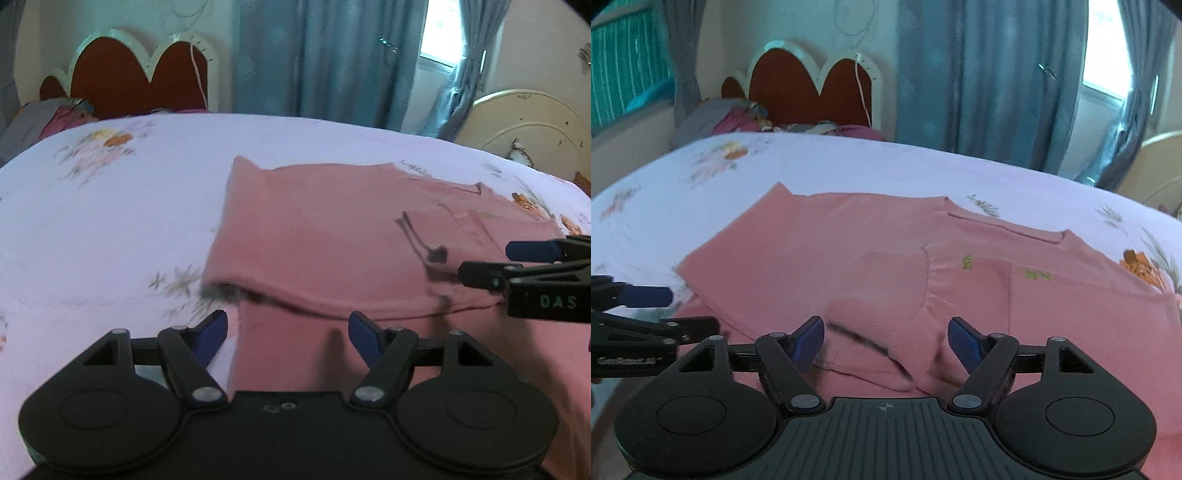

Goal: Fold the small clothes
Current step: 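Fold the sleeve and side across the body with the left tool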

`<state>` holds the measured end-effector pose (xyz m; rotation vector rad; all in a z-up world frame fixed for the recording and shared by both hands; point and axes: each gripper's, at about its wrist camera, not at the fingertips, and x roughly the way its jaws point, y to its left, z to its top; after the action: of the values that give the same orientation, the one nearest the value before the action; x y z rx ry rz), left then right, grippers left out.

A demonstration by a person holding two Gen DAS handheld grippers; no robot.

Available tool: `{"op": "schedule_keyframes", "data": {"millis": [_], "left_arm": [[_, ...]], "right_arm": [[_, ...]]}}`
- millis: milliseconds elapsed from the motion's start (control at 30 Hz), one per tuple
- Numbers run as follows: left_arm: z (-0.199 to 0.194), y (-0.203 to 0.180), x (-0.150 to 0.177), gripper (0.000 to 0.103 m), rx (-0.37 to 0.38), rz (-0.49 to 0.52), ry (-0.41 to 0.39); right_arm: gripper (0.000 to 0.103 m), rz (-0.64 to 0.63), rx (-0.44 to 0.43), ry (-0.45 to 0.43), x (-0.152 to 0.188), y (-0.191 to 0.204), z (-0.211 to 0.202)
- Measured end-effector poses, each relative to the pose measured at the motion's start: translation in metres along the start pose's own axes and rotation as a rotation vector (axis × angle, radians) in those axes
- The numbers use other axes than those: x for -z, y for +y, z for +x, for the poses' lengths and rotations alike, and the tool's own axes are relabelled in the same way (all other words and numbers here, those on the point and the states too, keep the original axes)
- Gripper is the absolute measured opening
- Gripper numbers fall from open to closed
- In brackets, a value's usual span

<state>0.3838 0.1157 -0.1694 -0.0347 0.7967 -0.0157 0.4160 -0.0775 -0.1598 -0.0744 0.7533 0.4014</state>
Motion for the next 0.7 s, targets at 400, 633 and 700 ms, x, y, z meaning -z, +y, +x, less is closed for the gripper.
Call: {"op": "schedule_keyframes", "data": {"millis": [400, 633, 700], "left_arm": [[0.012, 0.011, 0.01, 0.071, -0.004, -0.004, 0.032], [0.016, 0.007, 0.009, 0.072, -0.016, 0.012, 0.029], [0.017, 0.007, 0.007, 0.072, -0.022, 0.014, 0.028]], "right_arm": [[0.024, -0.008, 0.044, 0.023, -0.006, 0.004, 0.025], [0.012, 0.117, 0.004, 0.009, -0.015, -0.022, 0.013], [0.01, 0.126, 0.003, 0.0, -0.017, -0.027, 0.009]]}}
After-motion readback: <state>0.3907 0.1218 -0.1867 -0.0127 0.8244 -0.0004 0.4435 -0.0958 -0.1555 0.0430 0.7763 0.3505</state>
